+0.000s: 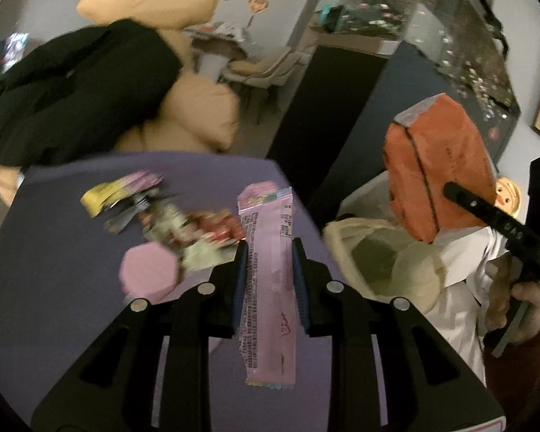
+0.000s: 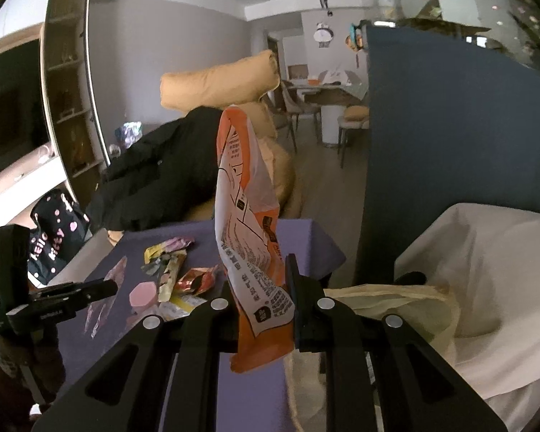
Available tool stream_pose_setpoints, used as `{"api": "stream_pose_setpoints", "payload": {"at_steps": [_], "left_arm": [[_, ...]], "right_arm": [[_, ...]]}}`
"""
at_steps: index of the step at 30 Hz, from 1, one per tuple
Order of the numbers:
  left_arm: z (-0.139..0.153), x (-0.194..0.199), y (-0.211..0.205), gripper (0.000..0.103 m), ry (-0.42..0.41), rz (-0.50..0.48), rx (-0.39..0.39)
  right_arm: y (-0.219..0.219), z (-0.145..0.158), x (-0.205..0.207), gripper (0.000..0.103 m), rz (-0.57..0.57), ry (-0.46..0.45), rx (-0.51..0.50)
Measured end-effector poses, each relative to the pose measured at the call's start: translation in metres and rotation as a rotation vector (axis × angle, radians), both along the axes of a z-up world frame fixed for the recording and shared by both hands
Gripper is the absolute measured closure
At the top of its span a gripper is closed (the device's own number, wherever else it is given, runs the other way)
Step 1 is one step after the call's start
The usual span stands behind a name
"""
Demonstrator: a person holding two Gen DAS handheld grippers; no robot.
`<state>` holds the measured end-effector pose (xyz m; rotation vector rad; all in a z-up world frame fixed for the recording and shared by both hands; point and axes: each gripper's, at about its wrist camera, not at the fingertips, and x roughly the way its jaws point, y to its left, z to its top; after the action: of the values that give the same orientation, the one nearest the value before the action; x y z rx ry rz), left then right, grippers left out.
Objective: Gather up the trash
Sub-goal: 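Lift the pink strip with the left tool while the right tool lifts the orange bag, then carry the pink strip over the yellow bag and open the left tool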
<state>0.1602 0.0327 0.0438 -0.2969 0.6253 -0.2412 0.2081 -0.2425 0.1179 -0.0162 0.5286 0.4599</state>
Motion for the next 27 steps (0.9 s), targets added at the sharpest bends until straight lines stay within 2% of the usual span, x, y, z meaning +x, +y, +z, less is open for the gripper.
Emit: {"api": "stream_pose_setpoints", "payload": {"at_steps": [7, 12, 17, 27], "left_arm": [[0.017, 0.015, -0.055, 0.08, -0.054, -0.058, 0.051], [0.014, 0.028, -0.086, 0.08, -0.039, -0.097, 0.06], [0.007, 0.041, -0.112, 0.08, -0.02, -0.151, 0.032], [-0.014, 0.08, -0.168, 0.08, 0.037, -0.255, 0.007]], "right_arm": [[-0.041, 0.0, -0.005, 0.087, -0.046, -0.038, 0.012], [-0.068, -0.005, -0.007, 0.087, -0.083, -0.041, 0.026], [-0.092, -0.008, -0.01, 0.087, -0.128, -0.051, 0.04], [-0.11, -0.009, -0.015, 0.087, -0.194, -0.077, 0.022]]}}
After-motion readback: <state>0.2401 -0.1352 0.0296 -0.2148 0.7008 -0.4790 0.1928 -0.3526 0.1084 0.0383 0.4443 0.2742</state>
